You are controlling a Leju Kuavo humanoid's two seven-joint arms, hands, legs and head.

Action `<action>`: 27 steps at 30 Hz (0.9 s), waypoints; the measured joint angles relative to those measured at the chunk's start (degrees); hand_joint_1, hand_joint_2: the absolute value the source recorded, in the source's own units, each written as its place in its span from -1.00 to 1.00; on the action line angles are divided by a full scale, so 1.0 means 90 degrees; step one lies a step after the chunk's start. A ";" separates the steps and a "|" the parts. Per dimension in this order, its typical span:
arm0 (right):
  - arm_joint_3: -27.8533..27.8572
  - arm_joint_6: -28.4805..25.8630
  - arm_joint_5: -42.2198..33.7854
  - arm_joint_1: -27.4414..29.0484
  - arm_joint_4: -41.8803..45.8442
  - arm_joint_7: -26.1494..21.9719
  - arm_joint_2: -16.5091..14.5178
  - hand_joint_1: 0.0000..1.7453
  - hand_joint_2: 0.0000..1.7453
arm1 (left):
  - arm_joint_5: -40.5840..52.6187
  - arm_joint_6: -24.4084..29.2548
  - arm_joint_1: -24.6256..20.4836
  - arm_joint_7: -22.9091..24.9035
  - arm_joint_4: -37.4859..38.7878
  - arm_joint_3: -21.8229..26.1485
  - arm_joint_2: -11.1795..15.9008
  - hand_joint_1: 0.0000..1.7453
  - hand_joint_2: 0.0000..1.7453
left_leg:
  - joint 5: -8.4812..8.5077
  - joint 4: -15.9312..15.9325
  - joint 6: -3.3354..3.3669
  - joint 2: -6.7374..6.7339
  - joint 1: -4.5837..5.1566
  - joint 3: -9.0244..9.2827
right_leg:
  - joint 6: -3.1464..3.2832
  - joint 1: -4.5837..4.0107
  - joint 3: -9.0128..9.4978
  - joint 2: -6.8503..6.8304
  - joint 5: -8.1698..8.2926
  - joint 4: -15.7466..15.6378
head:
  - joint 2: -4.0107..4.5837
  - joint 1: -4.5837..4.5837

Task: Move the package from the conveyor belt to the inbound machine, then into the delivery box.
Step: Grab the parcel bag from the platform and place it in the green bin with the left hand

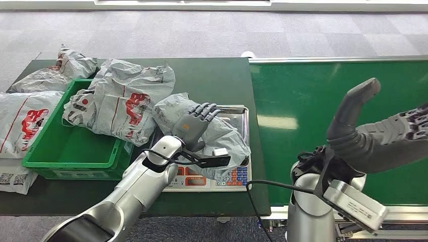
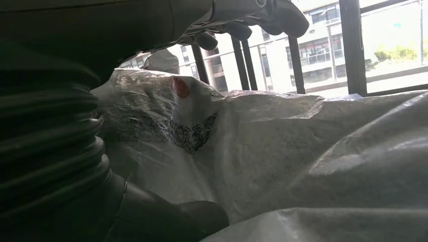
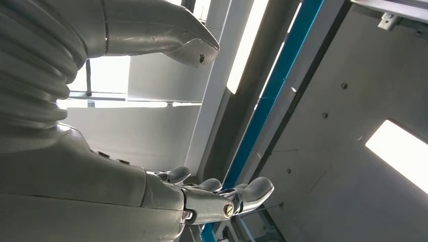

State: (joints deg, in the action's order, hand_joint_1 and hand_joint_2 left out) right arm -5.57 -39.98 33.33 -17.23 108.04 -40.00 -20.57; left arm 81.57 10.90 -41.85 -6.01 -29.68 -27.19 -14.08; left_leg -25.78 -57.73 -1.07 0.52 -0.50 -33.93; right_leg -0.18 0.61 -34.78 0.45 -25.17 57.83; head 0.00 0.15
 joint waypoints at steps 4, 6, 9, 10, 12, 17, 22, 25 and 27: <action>0.0000 0.0000 -0.0001 0.0000 -0.0002 0.0002 0.0000 -1.00 1.00 | 0.0030 -0.0037 -0.0122 0.0000 0.0160 -0.0134 0.0000 -0.95 1.00 | 0.0001 0.0000 0.0000 0.0000 0.0000 0.0006 | 0.0000 0.0000 0.0006 -0.0001 0.0001 0.0000 | 0.0000 0.0000; 0.0000 0.0000 -0.0005 0.0000 -0.0002 0.0002 0.0000 -1.00 1.00 | 0.0063 -0.0083 -0.0245 -0.0008 0.0329 -0.0272 0.0001 -0.13 1.00 | 0.0002 0.0000 0.0001 -0.0001 -0.0001 0.0014 | 0.0000 -0.0001 0.0013 -0.0002 0.0002 0.0000 | 0.0000 0.0000; 0.0000 0.0000 -0.0030 0.0000 -0.0002 0.0003 0.0000 -1.00 1.00 | 0.0126 -0.0250 -0.0286 -0.0128 0.0415 -0.0345 0.0008 1.00 1.00 | 0.0003 0.0001 0.0002 0.0000 -0.0001 0.0021 | 0.0000 -0.0001 0.0024 -0.0005 0.0002 0.0000 | 0.0000 -0.0001; 0.0000 0.0000 -0.0036 0.0000 -0.0003 0.0003 0.0000 -1.00 1.00 | 0.0149 -0.0326 -0.0297 -0.0194 0.0443 -0.0357 0.0012 1.00 1.00 | 0.0003 0.0001 0.0003 0.0002 -0.0001 0.0023 | 0.0000 -0.0001 0.0027 -0.0007 0.0001 0.0000 | 0.0000 -0.0001; 0.0000 0.0000 -0.0039 -0.0001 -0.0007 0.0002 0.0000 -1.00 1.00 | 0.0171 -0.0430 -0.0311 -0.0321 0.0494 -0.0369 0.0025 1.00 1.00 | 0.0004 0.0001 0.0005 0.0005 -0.0001 0.0024 | -0.0001 -0.0001 0.0031 -0.0013 0.0001 0.0000 | 0.0000 -0.0001; -0.0001 0.0000 0.0026 -0.0004 -0.0032 0.0002 0.0000 -1.00 1.00 | 0.0109 -0.0533 -0.0331 -0.0589 0.0602 -0.0400 0.0073 1.00 1.00 | 0.0010 0.0001 0.0011 0.0006 0.0000 0.0023 | -0.0003 0.0000 0.0033 -0.0017 0.0003 0.0000 | 0.0000 0.0001; -0.0002 0.0000 0.0118 -0.0007 -0.0060 0.0002 0.0000 -1.00 1.00 | 0.0041 -0.0500 -0.0386 -0.0682 0.0643 -0.0400 0.0095 1.00 1.00 | 0.0010 0.0001 0.0011 0.0006 0.0000 0.0024 | -0.0003 0.0000 0.0032 -0.0016 0.0005 0.0000 | 0.0000 0.0000; -0.0002 0.0000 0.0129 -0.0008 -0.0068 0.0002 0.0000 -1.00 1.00 | 0.0028 -0.0505 -0.0426 -0.0752 0.0669 -0.0400 0.0099 1.00 1.00 | 0.0010 0.0001 0.0010 0.0006 -0.0001 0.0023 | -0.0003 -0.0001 0.0029 -0.0016 0.0004 0.0000 | 0.0000 0.0000; -0.0002 0.0000 0.0135 -0.0008 -0.0070 0.0002 0.0000 -1.00 1.00 | 0.0025 -0.0520 -0.0450 -0.0829 0.0692 -0.0400 0.0103 1.00 1.00 | 0.0009 0.0001 0.0010 0.0006 -0.0001 0.0023 | -0.0002 -0.0001 0.0027 -0.0015 0.0003 0.0000 | 0.0000 0.0000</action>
State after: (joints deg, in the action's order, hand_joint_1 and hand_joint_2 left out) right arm -5.60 -39.98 34.55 -17.30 107.41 -39.98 -20.57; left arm 81.79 6.23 -45.90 -13.47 -23.45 -30.80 -13.15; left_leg -25.70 -57.72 -0.98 0.57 -0.51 -33.73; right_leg -0.20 0.60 -34.53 0.31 -25.14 57.83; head 0.00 0.15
